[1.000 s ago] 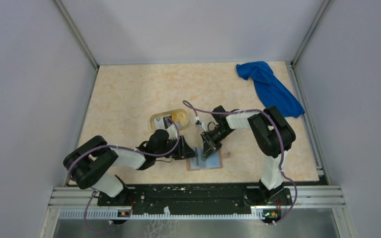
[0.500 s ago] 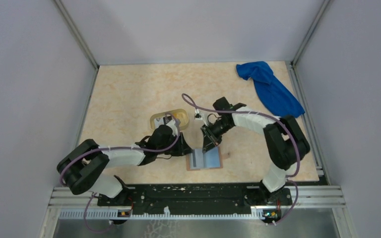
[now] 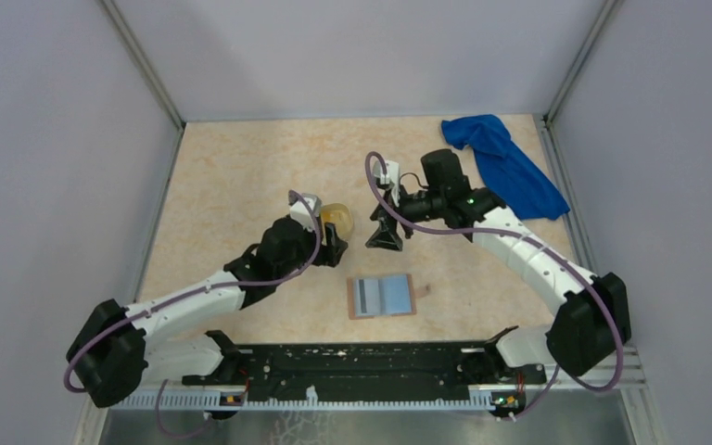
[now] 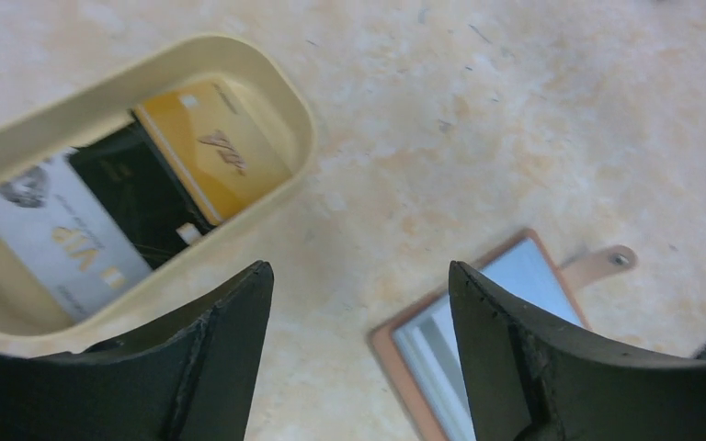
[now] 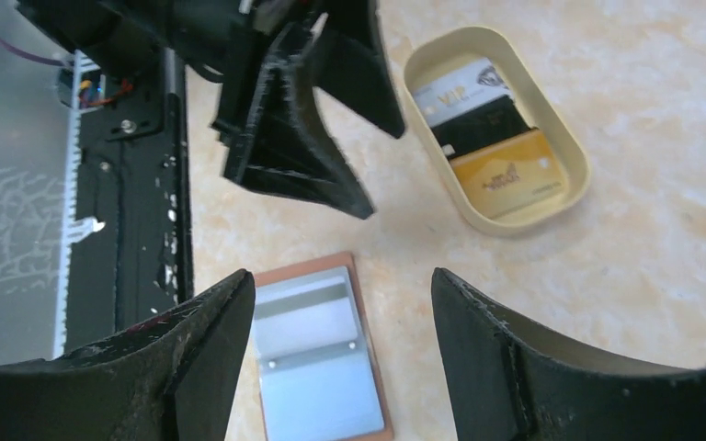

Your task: Put the credit cards into the card holder

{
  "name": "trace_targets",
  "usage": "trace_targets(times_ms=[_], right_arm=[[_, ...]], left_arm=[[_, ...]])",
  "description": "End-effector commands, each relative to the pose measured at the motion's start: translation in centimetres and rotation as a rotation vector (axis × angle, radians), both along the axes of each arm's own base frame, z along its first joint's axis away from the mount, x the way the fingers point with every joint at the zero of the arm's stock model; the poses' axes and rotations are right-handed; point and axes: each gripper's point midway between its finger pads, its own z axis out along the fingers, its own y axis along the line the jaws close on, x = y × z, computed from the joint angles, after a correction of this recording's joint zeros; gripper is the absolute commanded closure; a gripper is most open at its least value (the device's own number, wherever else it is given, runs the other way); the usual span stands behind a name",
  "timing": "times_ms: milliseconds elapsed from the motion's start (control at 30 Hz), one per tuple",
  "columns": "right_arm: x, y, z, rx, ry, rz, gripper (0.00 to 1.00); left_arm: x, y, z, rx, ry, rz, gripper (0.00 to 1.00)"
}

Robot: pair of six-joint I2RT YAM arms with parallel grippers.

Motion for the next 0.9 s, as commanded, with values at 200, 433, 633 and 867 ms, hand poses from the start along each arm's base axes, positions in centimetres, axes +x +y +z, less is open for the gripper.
trace_targets(times_ms=[200, 433, 633, 867], right_arm=[[-0.6, 1.1, -2.4, 0.050, 0.121, 0.069, 0.30], [0.1, 0.5, -2.9, 0.044, 0.125, 0.038, 0.30], [0.4, 0.4, -3.4, 0.032, 0.136, 0.030, 0.30], [0.5, 0.3, -3.6, 0.026, 0.139, 0.029, 0.30]], left_arm=[[7.9, 6.4, -1.8, 0.273, 0.077, 0.267, 0.40], [10.2, 4.5, -3.6, 0.024, 0.181, 0.153, 0.36], [10.9, 3.0, -4.3, -0.089, 0.226, 0.095, 0.34], [11.1, 2.7, -6.9, -0.088, 0.347, 0.131, 0.34]])
